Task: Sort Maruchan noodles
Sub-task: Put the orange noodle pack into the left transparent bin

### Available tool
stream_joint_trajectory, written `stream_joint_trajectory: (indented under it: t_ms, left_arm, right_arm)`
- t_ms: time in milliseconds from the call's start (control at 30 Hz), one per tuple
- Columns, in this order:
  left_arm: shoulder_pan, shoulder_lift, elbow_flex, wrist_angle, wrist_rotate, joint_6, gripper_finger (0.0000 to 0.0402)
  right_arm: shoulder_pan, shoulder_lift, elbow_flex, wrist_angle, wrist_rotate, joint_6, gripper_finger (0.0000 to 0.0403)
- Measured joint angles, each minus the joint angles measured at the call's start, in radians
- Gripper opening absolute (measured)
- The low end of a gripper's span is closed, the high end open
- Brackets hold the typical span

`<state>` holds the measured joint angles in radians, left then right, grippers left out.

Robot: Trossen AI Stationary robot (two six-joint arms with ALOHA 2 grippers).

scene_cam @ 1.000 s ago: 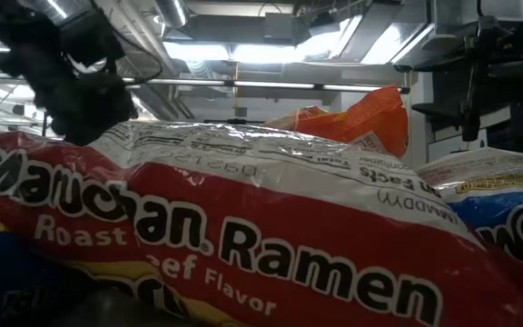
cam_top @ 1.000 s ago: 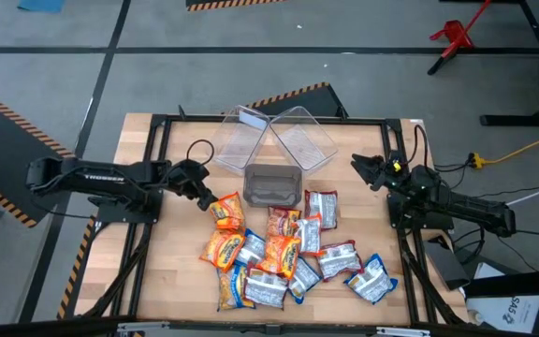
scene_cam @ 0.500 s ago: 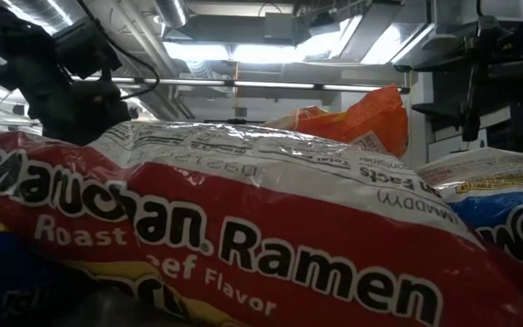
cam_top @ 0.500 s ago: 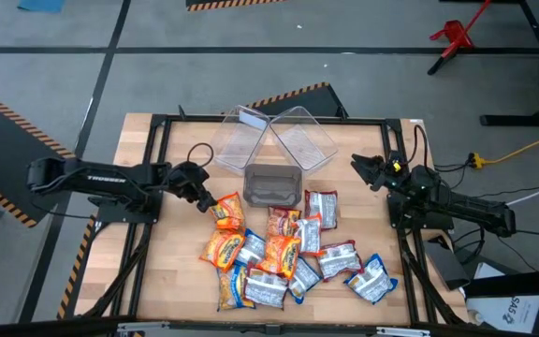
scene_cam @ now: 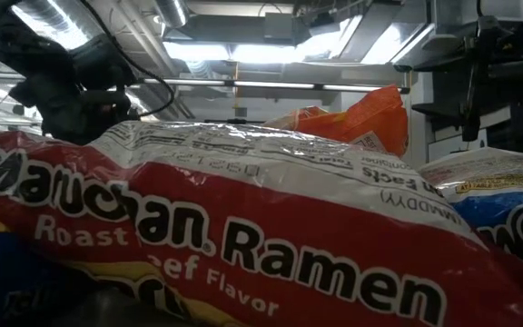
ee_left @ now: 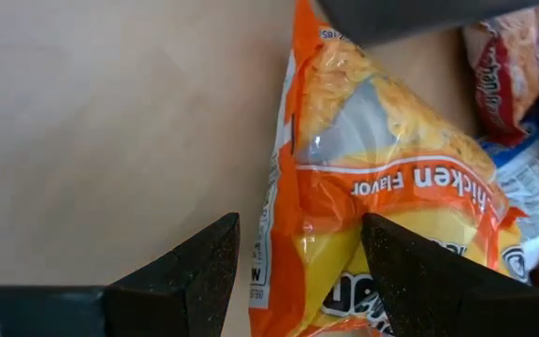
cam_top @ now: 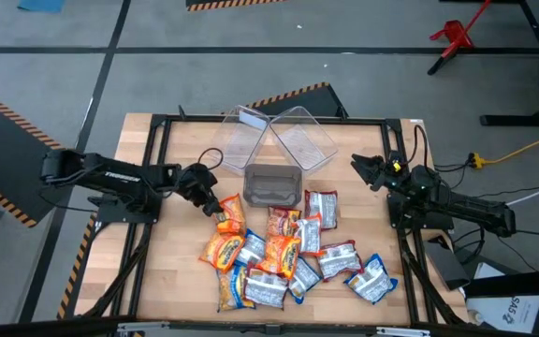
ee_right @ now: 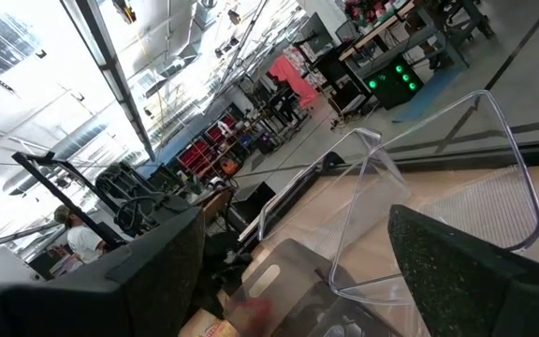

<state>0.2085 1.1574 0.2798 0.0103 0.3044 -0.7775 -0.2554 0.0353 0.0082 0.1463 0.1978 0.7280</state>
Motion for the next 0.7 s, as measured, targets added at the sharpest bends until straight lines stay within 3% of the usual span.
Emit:
stream_joint_trajectory:
  t_ms: [267, 700]
  left_arm:
    - [0.000, 0.110, 0.000, 0.142, 0.104, -0.031, 0.0197]
    - [0.000, 0.149, 0.001, 0.195, 0.120, -0.053, 0.0029]
  right_arm:
    - [0.000, 0.000, 0.000, -0.023, 0.011, 0.000, 0.0324]
    - [0.000, 0.000, 0.000, -0.044, 0.021, 0.000, 0.0324]
